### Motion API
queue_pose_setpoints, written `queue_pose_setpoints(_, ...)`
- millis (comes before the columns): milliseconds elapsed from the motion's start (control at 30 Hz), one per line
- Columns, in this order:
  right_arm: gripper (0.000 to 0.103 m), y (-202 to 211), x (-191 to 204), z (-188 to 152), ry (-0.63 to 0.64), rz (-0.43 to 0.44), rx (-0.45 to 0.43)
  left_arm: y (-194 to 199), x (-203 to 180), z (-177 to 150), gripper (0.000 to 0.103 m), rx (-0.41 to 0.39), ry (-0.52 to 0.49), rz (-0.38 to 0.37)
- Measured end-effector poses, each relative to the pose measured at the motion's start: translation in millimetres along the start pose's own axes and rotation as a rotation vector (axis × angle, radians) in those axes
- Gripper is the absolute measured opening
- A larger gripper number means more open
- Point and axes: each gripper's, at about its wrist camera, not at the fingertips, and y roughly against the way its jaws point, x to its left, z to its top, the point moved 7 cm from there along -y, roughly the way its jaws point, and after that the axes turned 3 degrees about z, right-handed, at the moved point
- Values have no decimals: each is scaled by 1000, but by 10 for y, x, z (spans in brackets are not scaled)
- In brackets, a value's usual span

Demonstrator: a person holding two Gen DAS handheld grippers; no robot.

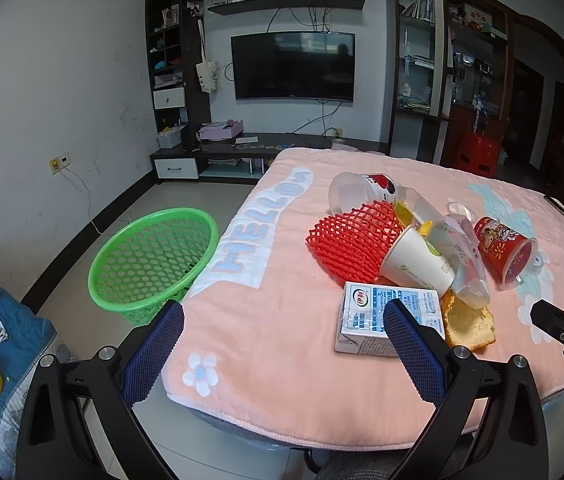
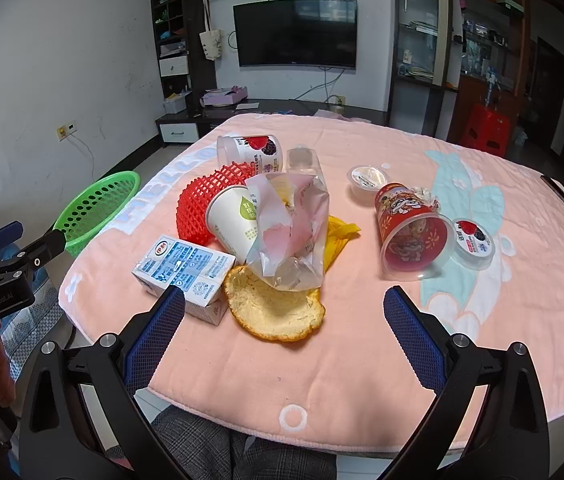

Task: Collect trash

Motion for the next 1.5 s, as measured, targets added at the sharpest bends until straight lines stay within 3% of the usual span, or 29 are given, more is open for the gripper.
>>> queue_pose_setpoints(1500,98,-54,-58,2,-13,-14,5,-28,-72,50,97,-10,-10,-38)
